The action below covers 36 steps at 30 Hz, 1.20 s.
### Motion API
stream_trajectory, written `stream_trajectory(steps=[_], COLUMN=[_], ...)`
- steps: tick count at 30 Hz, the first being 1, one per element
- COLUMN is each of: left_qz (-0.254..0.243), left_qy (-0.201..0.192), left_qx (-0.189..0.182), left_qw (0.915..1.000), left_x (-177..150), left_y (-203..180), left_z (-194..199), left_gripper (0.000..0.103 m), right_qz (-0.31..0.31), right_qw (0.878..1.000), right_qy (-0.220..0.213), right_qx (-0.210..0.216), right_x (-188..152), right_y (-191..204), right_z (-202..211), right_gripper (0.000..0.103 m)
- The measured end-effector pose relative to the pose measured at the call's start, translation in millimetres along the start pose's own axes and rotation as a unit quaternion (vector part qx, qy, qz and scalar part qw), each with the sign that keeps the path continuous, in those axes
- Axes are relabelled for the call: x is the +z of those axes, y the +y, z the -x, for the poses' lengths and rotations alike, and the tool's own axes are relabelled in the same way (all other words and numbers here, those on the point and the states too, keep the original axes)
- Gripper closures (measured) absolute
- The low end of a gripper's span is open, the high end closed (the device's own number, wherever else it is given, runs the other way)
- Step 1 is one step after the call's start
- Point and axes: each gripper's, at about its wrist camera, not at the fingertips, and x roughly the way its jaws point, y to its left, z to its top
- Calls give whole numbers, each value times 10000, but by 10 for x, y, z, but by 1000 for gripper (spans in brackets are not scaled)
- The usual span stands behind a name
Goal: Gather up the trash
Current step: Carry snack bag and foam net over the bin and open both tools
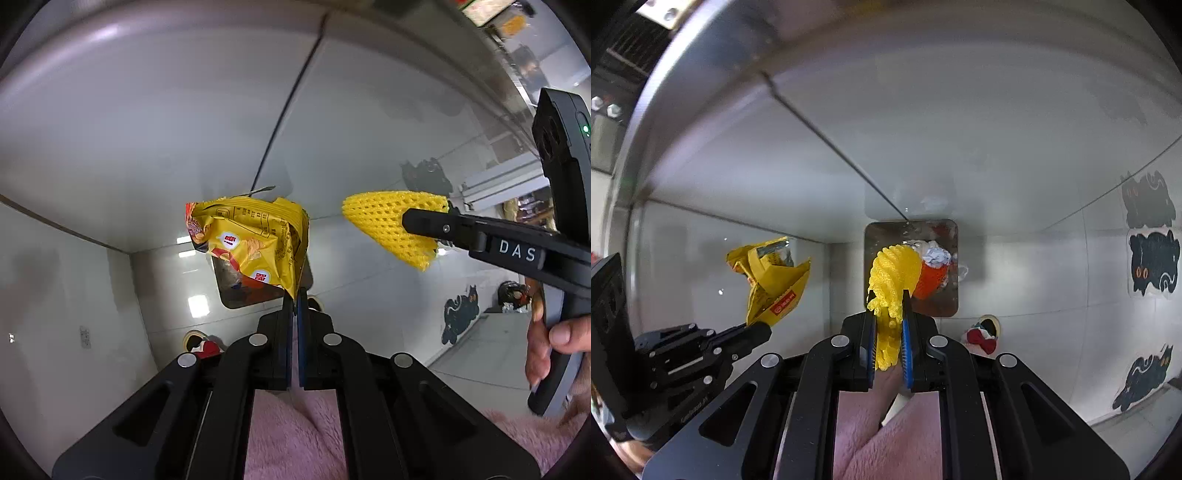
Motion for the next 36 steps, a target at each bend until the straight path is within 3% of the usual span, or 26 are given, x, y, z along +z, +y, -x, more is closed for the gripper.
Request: stream_trajectory(steps=[12,22,25,26,27,29,30,32,33,36], left_qz=[393,427,472,482,497,514,530,609,653,727], left_qy=[342,491,457,447,435,415,408,387,364,265], left_qx=[177,98,107,113,129,161,177,207,213,272], left_qw=[9985,9978,9978,9978,9977,9977,9976,9972,9970,9966], left_x=[224,314,340,347,355,355,353,368,367,395], left_y=[241,315,321,337,352,379,400,416,415,450], left_z=[-809,-1034,-1012,-1001,-981,-964,-943,-900,-873,-758], left_gripper=[102,100,92,89,87,83,81,71,69,48], right_qz=[-493,-769,-783,-784,-779,-788,-779,-763,-757,-722], right_qw=[9986,9965,9964,9964,9965,9966,9967,9969,9970,9973], right_qy=[194,309,301,294,287,244,227,202,186,71], right_qx=[34,139,132,112,105,69,56,30,10,-84], right_x=[83,214,251,265,259,270,270,286,291,310], right_y=[-176,-235,-222,-210,-218,-217,-224,-223,-224,-229], right_z=[-784,-1006,-995,-982,-1004,-972,-970,-933,-902,-760], right_gripper=[90,87,86,82,70,55,55,50,39,19])
